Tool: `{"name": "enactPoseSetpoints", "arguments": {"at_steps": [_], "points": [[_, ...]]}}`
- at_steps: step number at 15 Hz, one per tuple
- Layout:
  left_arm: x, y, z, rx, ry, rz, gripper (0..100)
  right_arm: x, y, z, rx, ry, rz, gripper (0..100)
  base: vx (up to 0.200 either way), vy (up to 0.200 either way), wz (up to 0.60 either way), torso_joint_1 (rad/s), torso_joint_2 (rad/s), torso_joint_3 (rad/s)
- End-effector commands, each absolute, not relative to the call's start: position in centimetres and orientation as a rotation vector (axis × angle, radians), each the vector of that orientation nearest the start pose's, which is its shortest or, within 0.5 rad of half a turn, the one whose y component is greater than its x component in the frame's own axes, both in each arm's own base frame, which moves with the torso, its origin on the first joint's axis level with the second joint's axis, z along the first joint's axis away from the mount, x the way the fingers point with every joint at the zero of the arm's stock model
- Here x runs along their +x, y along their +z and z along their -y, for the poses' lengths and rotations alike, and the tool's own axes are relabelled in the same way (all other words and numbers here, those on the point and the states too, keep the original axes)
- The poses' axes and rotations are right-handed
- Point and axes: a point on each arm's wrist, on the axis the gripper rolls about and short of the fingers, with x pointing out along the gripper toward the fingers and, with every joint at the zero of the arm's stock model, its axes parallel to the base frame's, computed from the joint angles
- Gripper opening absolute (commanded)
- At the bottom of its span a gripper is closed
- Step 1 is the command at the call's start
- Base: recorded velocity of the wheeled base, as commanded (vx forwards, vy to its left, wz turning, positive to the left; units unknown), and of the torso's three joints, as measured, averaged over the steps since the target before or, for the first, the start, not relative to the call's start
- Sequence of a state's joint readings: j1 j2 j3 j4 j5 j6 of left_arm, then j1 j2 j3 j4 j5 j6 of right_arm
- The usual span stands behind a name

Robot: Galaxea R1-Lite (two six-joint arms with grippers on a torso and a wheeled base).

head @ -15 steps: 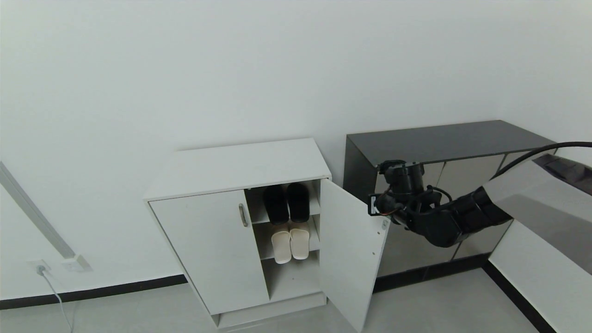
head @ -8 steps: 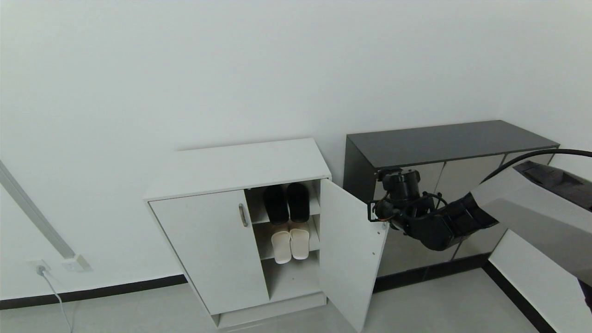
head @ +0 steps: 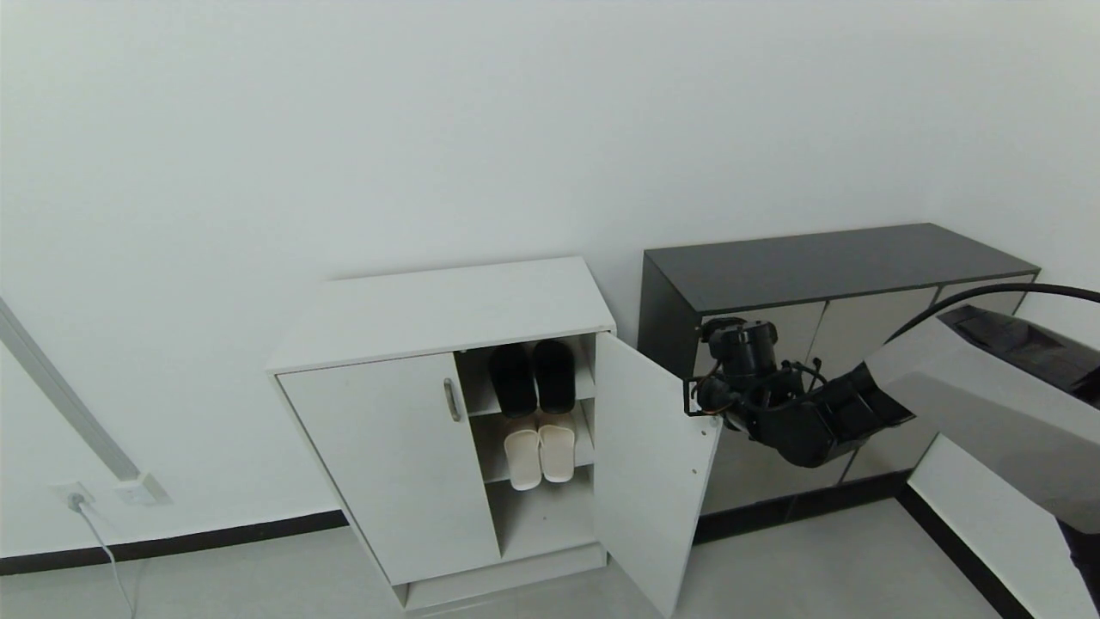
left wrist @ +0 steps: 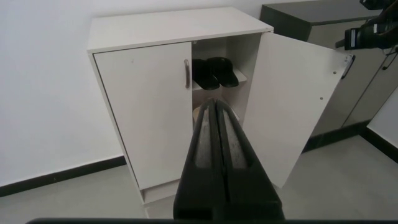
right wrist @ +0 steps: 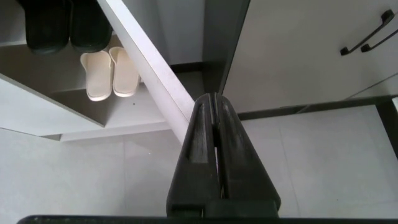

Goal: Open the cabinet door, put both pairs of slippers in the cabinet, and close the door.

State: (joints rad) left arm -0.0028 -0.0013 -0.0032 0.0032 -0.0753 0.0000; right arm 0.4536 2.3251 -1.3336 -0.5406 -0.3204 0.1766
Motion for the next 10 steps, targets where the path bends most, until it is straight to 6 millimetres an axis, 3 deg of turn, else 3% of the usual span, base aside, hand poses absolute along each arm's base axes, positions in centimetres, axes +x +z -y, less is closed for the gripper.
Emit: {"name": "enactPoseSetpoints", "arguments": {"at_steps": [1,7,10], "points": [[-2.3,7.6,0.2,0.000,-0.078,0.000,0,41.3,6.7,-19.4,0.001,0.093,-0.433,0,0.000,0.000,0.00,0.000,0.00,0.000],[-2.3,7.6,0.2,0.000,-0.078,0.000,0,41.0,6.7,-20.0,-0.005,0.107,-0.434,0,0.000,0.000,0.00,0.000,0.00,0.000],[-2.3,7.6,0.2,0.000,-0.078,0.000,0,40.0,6.6,-21.5,-0.016,0.141,-0.440,0,0.000,0.000,0.00,0.000,0.00,0.000]]}}
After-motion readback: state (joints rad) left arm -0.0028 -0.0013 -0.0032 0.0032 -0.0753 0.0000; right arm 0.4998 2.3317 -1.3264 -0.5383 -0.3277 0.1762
